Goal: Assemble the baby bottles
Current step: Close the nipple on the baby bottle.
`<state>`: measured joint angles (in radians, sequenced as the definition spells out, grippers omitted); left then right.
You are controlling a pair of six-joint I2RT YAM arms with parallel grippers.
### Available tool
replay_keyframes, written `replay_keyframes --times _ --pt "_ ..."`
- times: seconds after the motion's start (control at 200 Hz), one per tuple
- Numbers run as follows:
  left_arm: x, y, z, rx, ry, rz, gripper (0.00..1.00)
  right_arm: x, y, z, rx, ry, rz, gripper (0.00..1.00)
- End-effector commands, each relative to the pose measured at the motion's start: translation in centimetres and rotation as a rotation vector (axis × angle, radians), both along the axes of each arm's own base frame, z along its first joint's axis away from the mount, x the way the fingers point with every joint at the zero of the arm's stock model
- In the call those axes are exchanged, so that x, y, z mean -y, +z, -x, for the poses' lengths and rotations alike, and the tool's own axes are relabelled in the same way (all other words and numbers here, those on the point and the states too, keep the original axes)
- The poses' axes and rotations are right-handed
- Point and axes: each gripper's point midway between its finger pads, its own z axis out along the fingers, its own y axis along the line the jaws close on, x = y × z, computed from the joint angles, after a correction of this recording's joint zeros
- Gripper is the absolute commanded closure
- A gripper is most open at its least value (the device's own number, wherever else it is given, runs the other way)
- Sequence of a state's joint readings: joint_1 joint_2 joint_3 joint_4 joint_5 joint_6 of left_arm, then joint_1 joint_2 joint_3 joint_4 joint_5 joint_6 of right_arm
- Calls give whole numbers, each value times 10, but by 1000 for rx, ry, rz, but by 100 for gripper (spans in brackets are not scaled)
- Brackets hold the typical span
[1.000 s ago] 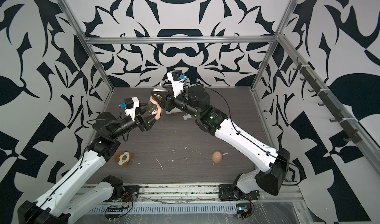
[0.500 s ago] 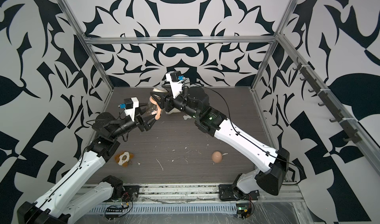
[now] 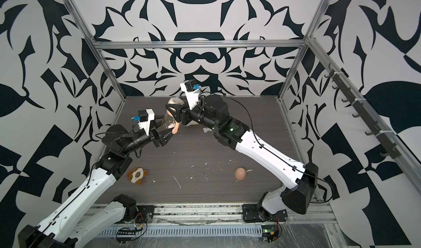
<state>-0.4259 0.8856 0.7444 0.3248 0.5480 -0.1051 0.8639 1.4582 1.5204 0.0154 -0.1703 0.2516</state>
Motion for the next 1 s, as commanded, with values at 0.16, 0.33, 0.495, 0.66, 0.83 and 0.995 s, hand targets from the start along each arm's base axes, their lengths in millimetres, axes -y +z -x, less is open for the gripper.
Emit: replay_keyframes --times 0.16,0.33,0.495,0.66,0.83,0.995 --pt "-3 36 17 135 -25 34 100 0 -9 25 -45 96 42 38" --pt "-4 36 16 138 -11 34 100 6 -6 32 -33 105 23 38" --pt "-6 34 15 132 2 37 100 11 -7 35 -34 100 0 38" --pt "-7 35 15 130 9 40 100 9 -11 33 -41 96 16 34" --pt "-6 33 13 123 8 37 100 7 -10 33 -43 101 24 19" --pt "-4 32 12 123 2 32 100 14 -7 33 -32 79 50 0"
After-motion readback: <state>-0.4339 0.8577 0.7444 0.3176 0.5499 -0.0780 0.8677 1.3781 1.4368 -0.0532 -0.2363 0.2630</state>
